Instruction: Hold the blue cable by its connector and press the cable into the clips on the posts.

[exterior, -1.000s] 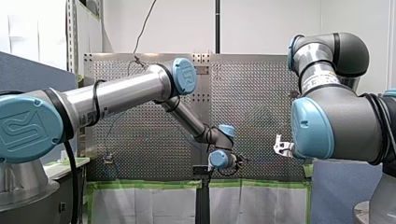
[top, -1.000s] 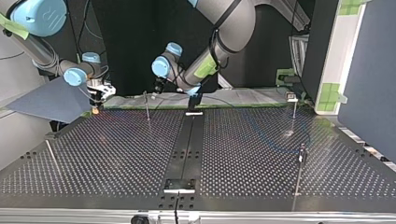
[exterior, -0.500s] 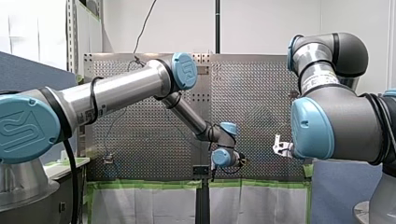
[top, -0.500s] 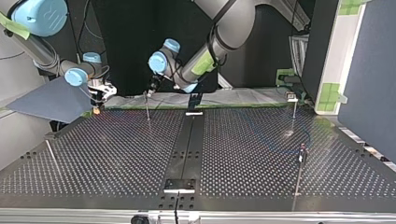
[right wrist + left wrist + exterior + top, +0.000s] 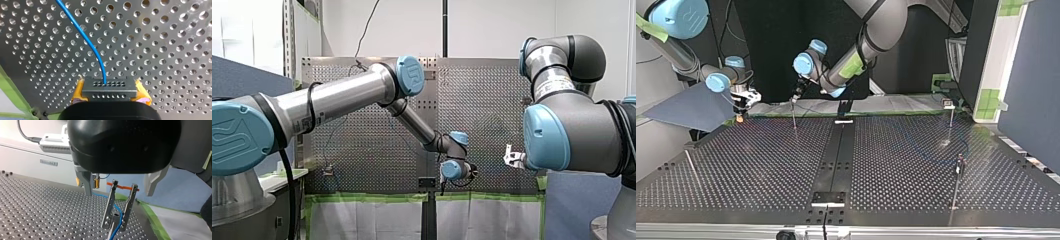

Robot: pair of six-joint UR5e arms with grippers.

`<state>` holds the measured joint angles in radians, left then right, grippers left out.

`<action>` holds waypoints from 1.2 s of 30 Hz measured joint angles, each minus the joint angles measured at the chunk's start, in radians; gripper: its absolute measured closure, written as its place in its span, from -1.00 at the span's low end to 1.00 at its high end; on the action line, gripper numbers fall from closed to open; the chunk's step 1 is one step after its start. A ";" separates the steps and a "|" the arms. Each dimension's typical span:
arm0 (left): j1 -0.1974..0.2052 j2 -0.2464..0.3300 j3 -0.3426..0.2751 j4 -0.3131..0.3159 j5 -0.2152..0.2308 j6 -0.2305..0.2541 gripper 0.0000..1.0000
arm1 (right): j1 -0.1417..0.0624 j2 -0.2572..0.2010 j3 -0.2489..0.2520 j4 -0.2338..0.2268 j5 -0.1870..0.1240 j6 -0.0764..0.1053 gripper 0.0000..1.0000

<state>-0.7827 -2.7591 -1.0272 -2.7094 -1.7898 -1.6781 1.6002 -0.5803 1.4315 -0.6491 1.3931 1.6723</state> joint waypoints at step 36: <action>-0.006 0.000 -0.039 0.055 0.000 -0.049 -1.00 | 0.014 0.001 -0.001 0.000 0.001 -0.001 1.00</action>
<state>-0.7890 -2.7596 -1.0657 -2.6543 -1.7895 -1.7267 1.6140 -0.5793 1.4309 -0.6491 1.3937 1.6714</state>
